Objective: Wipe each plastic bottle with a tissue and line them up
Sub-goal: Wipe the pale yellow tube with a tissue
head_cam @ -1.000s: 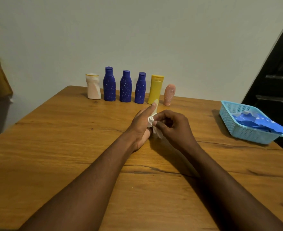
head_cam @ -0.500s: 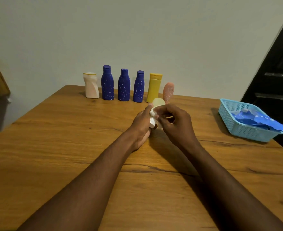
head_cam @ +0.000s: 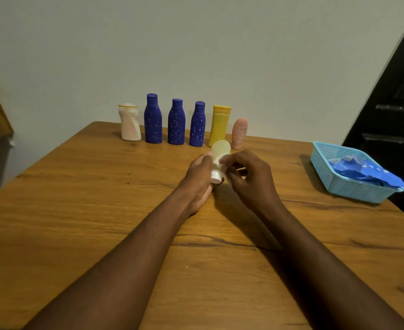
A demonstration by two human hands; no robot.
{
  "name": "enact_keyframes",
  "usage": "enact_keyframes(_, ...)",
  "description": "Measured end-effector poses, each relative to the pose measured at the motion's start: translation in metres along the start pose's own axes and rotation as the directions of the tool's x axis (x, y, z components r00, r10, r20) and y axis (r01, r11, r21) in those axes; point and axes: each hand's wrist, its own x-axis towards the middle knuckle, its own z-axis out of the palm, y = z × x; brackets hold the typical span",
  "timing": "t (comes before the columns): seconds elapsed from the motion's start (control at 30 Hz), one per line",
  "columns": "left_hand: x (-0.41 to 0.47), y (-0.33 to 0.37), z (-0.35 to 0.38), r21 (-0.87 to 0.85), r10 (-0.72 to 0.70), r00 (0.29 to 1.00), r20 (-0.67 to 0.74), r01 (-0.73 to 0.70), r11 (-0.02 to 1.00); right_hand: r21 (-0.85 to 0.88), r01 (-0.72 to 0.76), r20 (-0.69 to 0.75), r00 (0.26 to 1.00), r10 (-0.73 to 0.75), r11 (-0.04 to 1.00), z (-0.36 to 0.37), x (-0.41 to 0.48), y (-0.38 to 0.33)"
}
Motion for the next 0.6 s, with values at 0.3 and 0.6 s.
enact_keyframes(0.3,-0.008,0.0,0.002,0.254,0.03,0.986,0.163,-0.071,0.965,-0.105,-0.033,-0.124,0.992,0.02,0.994,-0.006,0.004,0.007)
enact_keyframes(0.6,-0.01,-0.002,0.002,0.299,-0.023,0.975,0.219,-0.045,0.953,-0.075,-0.144,-0.191,0.973,0.127,0.987,-0.011,0.007,0.019)
